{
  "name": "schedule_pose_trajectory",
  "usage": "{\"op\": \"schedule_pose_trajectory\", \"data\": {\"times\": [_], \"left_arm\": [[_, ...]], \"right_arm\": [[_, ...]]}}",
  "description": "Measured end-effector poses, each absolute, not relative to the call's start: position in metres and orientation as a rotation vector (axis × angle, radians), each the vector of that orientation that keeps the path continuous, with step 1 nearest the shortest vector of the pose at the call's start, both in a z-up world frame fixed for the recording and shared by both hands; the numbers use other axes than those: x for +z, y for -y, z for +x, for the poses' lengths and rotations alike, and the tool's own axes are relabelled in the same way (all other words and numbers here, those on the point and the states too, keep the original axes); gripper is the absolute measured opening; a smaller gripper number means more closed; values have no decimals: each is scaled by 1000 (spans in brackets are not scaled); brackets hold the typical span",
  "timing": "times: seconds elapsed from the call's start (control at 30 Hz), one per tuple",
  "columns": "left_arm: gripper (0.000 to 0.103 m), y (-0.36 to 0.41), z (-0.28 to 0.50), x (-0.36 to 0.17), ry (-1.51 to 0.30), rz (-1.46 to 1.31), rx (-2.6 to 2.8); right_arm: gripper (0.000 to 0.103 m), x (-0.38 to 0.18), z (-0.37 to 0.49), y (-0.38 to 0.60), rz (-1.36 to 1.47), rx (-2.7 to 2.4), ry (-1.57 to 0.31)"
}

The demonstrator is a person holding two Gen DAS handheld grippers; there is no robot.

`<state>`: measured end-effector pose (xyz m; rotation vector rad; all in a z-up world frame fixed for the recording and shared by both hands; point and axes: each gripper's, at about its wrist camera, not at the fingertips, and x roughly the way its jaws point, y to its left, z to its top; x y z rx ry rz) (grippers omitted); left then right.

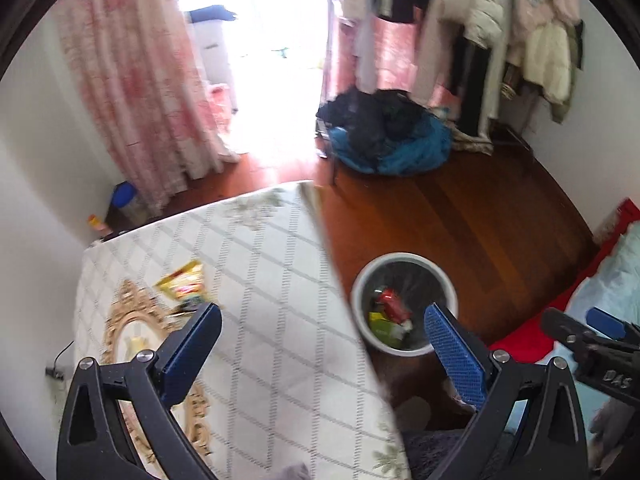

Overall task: Collect trash
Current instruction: 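Move both open tools back over the table, then grasp the yellow GUOBA snack bag with the right tool while the left tool grasps the lemon peel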

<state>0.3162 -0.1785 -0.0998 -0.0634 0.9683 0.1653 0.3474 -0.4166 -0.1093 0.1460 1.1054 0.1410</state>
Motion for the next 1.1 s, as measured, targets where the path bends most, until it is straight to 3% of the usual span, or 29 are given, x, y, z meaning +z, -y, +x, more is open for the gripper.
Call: {"op": "schedule_pose_trajectory", "data": {"times": [0.2,0.5,0.73,0.97,1.03,1.1], "left_arm": [[103,100,265,-124,-973,-141,348],[103,-33,192,-238,-1158,-243,639],[103,-94,210,-283,-1217,-360,713],[103,-124,219,-294,-1230,-460,689],[103,-124,223,-293,-1216,-461,654],[103,-122,229,-294,-1210,-444,609]], "right_arm": [[103,-131,326,349,130,275,-1172],[102,-214,315,193,-22,488,-1323],[102,-242,369,74,-158,535,-1338],[102,-286,424,-5,-240,541,-1399],[97,-300,431,-17,-258,558,-1423],[77,-307,433,-18,-216,601,-1448]]}}
